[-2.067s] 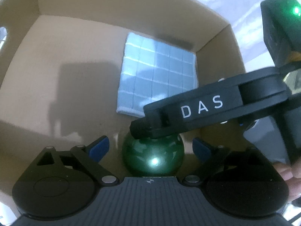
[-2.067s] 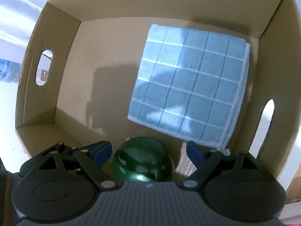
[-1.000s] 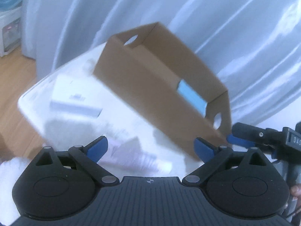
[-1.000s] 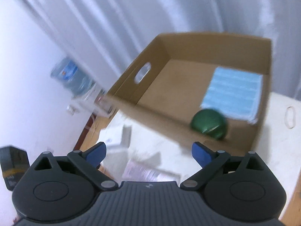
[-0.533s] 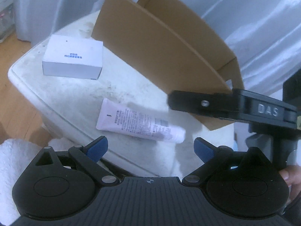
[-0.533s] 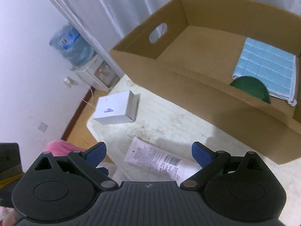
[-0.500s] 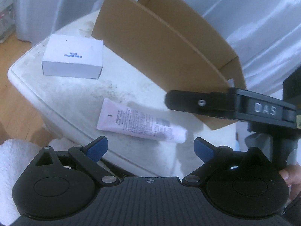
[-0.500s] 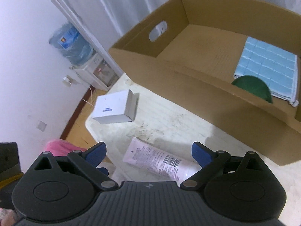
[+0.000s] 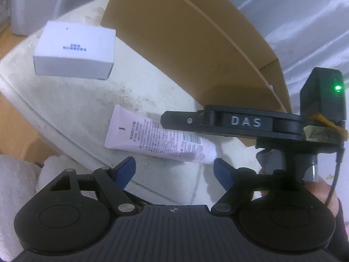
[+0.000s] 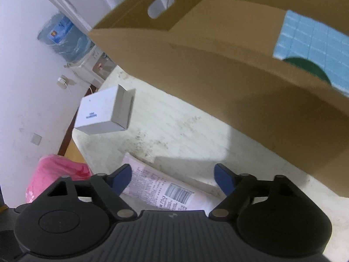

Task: Organize objects
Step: 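Lower the open right gripper over the white-and-pink squeeze tube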

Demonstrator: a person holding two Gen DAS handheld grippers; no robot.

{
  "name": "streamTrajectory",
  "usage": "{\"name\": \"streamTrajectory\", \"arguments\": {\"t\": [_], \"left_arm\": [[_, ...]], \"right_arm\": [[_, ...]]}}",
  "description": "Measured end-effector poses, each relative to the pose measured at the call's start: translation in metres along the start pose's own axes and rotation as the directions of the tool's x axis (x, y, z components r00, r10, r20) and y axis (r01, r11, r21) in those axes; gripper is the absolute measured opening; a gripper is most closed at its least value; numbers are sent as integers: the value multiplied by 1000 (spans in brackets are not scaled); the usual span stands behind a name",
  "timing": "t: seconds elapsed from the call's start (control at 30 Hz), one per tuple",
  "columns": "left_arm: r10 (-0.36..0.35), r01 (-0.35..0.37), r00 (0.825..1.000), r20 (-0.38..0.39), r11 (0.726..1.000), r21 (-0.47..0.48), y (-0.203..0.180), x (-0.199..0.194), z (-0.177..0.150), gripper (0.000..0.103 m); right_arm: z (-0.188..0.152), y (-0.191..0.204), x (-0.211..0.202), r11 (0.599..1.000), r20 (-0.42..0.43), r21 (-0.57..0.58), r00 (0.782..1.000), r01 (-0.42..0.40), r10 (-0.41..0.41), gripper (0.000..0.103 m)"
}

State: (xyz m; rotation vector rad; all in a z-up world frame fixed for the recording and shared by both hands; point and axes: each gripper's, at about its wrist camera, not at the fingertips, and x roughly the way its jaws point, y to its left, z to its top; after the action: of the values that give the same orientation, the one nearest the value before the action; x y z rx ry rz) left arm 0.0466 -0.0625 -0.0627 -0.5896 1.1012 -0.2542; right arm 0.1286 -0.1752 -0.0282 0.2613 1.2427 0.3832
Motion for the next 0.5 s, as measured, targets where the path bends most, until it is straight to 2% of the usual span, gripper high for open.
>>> {"name": "streamTrajectory", "arguments": {"t": [0.17, 0.27, 0.5], "left_arm": [[-19, 19, 1000, -15, 1000, 0, 0, 1, -5, 75], [-38, 38, 999, -14, 999, -9, 2, -4, -7, 75], [-64, 64, 998, -17, 997, -33, 15, -16, -15, 75]], "right_arm": [[-5, -4, -4, 999, -6, 27, 1000, -17, 18, 68], [-10, -6, -7, 998, -21, 60, 999, -36, 37, 65], [-28, -12, -8, 977, -71, 172, 988, -125, 139, 56]]}}
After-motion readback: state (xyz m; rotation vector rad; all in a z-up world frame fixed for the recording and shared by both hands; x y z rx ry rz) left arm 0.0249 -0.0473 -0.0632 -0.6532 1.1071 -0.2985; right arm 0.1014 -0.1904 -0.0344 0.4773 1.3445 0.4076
